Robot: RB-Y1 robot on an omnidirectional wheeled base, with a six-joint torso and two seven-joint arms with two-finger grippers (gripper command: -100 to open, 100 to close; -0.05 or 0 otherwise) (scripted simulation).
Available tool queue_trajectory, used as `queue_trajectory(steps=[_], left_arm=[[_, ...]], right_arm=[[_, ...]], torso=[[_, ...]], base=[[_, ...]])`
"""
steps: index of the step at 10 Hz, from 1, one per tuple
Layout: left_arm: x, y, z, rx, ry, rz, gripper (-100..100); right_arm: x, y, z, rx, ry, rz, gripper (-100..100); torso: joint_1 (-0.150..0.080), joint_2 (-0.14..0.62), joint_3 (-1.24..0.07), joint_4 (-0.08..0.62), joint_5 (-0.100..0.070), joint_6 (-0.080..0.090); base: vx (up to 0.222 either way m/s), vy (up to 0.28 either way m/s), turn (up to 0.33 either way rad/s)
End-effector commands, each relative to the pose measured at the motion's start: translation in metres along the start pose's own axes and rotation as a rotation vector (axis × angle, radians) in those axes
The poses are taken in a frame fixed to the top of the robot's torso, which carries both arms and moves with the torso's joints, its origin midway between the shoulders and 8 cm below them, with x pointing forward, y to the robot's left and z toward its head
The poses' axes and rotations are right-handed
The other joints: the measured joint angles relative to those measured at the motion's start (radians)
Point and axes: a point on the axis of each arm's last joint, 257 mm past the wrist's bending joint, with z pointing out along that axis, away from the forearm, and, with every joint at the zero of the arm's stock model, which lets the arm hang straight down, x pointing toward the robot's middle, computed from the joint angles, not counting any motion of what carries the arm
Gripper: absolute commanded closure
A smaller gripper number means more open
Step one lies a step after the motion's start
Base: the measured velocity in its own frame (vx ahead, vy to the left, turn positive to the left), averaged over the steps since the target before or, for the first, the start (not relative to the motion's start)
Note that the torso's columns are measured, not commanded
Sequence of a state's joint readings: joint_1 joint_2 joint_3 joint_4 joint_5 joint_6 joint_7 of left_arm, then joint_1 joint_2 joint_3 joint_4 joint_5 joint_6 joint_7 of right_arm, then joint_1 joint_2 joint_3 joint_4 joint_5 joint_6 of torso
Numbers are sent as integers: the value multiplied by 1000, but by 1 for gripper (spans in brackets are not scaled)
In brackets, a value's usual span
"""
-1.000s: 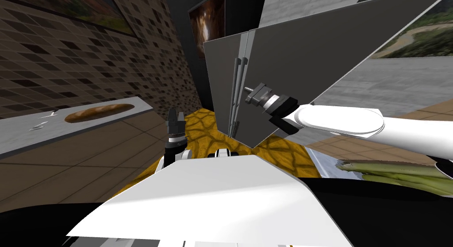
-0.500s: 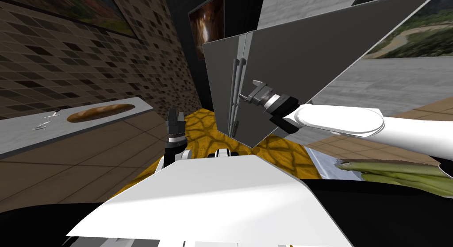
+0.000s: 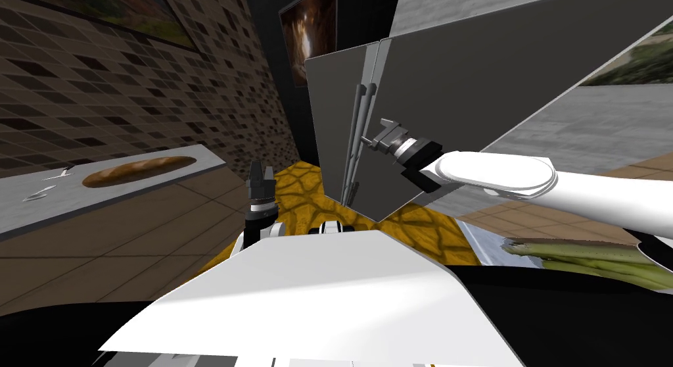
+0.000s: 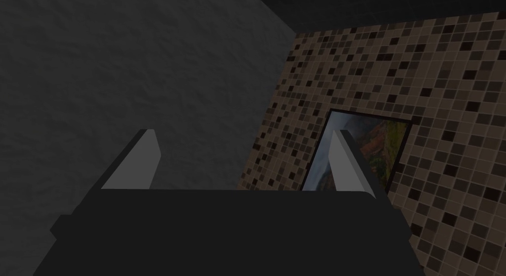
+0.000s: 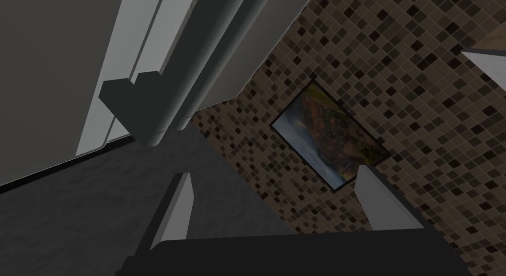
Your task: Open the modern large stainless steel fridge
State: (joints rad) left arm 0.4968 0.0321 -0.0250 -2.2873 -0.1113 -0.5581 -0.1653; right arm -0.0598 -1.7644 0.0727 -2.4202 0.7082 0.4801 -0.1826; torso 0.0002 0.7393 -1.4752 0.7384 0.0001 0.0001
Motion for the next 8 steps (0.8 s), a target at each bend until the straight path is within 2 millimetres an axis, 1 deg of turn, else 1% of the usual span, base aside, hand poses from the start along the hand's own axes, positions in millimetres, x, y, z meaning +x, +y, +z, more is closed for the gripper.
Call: queue_trajectory(steps=[1, 8], left_arm=[[0, 0, 0, 0, 0, 0, 0], [0, 0, 0, 0, 0, 0, 0]], right_arm=[[13, -20, 2, 39, 24, -14, -100], [51, -73, 2, 143, 93, -48, -100]], torso=[[0, 0, 0, 0, 0, 0], [0, -1, -1, 0, 0, 0]], base=[[67, 88, -13], [66, 75, -14]])
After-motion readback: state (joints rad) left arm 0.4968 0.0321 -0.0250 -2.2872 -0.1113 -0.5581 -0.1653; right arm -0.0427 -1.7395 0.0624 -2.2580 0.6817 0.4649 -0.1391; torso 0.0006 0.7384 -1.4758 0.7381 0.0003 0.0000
